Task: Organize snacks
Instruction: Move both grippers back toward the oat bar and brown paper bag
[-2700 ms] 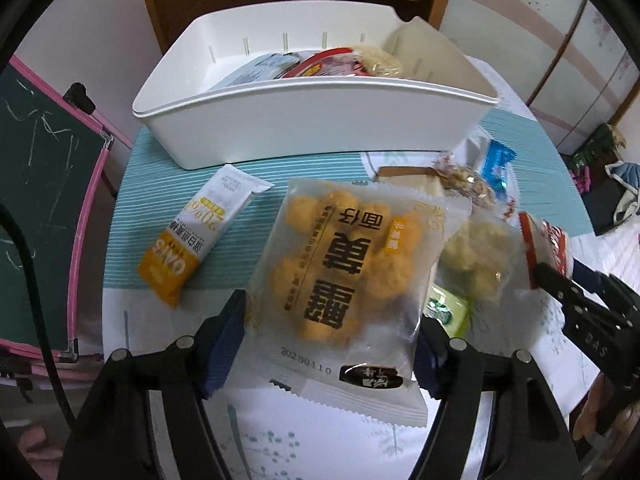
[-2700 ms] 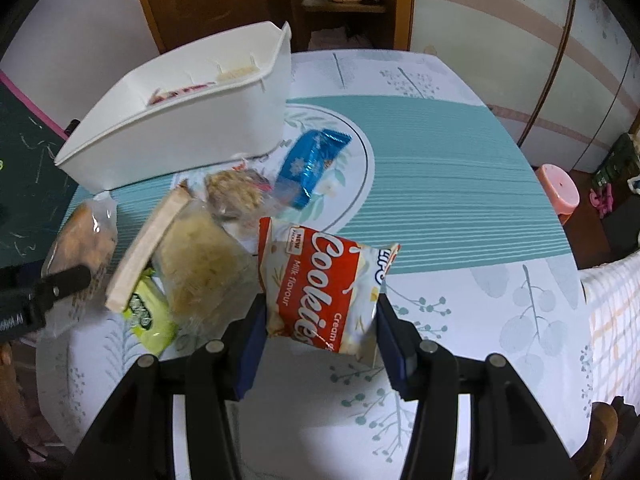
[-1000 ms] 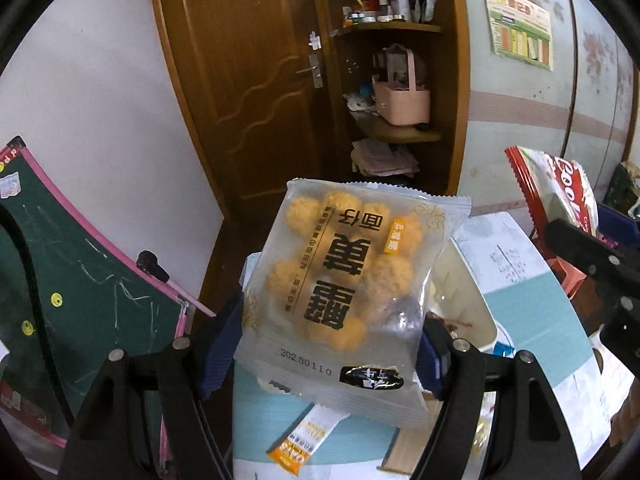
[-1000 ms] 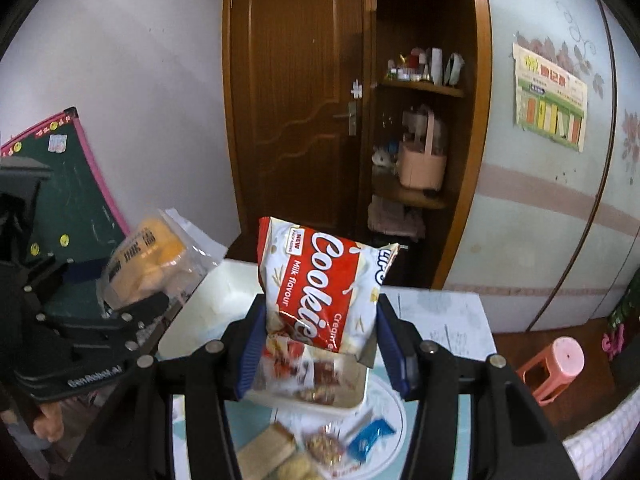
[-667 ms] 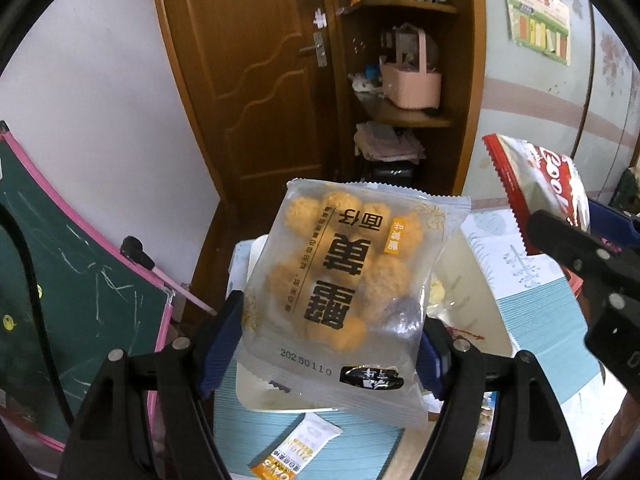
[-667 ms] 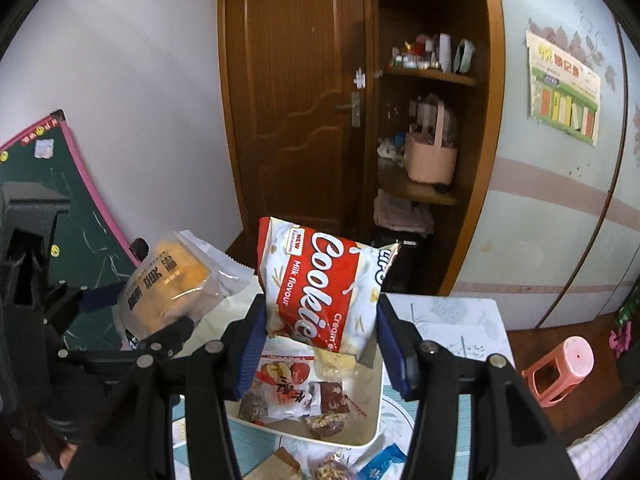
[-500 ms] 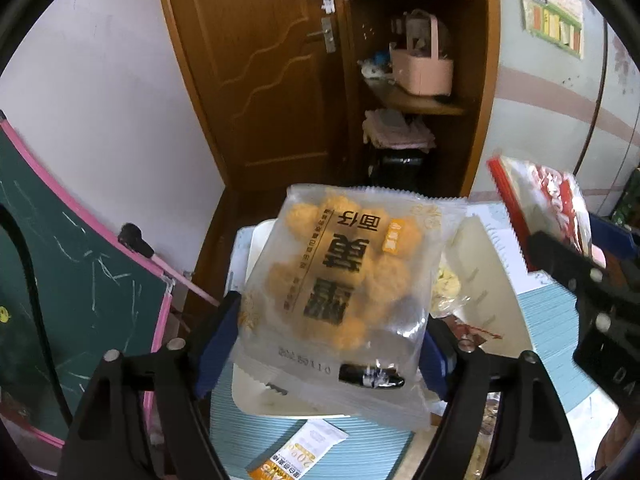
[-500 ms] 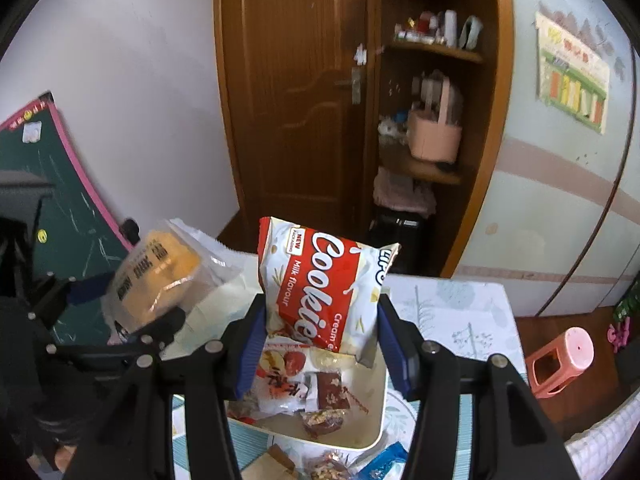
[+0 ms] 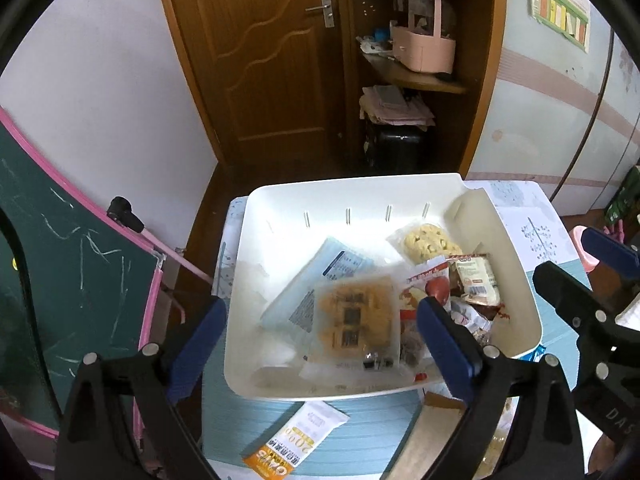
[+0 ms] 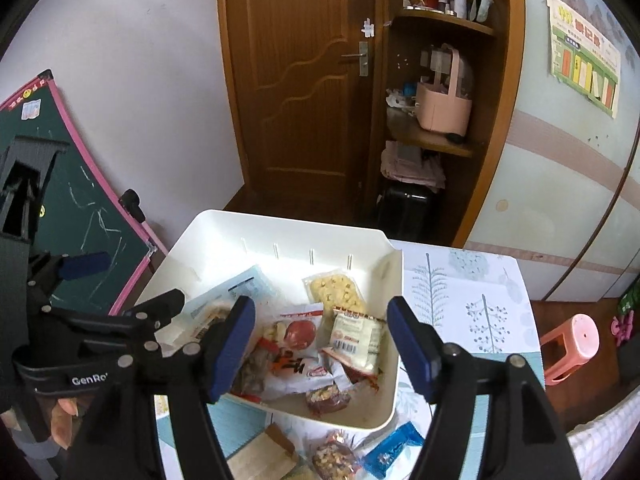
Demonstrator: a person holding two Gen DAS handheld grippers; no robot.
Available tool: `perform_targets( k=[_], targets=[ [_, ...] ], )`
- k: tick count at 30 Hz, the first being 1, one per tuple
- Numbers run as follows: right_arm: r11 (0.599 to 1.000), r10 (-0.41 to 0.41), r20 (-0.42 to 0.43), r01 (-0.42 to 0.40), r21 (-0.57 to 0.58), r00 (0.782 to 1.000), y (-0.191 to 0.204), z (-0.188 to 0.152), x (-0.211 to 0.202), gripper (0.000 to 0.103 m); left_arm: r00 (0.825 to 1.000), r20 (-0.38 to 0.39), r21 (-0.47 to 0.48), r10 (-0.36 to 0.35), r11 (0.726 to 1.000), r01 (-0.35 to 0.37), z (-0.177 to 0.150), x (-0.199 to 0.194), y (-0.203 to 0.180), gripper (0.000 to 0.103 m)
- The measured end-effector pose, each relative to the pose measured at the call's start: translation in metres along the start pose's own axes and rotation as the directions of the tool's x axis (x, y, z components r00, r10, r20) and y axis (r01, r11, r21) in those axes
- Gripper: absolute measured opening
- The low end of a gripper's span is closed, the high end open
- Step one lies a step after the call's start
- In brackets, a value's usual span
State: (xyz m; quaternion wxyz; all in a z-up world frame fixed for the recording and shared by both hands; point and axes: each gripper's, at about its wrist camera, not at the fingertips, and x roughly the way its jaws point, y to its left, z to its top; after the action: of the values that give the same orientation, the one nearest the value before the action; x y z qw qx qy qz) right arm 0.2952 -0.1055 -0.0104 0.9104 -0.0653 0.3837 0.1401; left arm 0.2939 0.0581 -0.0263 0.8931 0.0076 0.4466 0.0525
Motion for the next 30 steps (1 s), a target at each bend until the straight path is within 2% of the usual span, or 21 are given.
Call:
perform_targets(
  k=[30],
  targets=[
    [1.0,-0.007,0.021,0.006,0.025,1.0,0.01,-0.029,-0.065,0.069,0.997,0.081,0.069,0.002,0.998,-0.007,-0.039,-0.092,-0.003,0.095]
  ],
)
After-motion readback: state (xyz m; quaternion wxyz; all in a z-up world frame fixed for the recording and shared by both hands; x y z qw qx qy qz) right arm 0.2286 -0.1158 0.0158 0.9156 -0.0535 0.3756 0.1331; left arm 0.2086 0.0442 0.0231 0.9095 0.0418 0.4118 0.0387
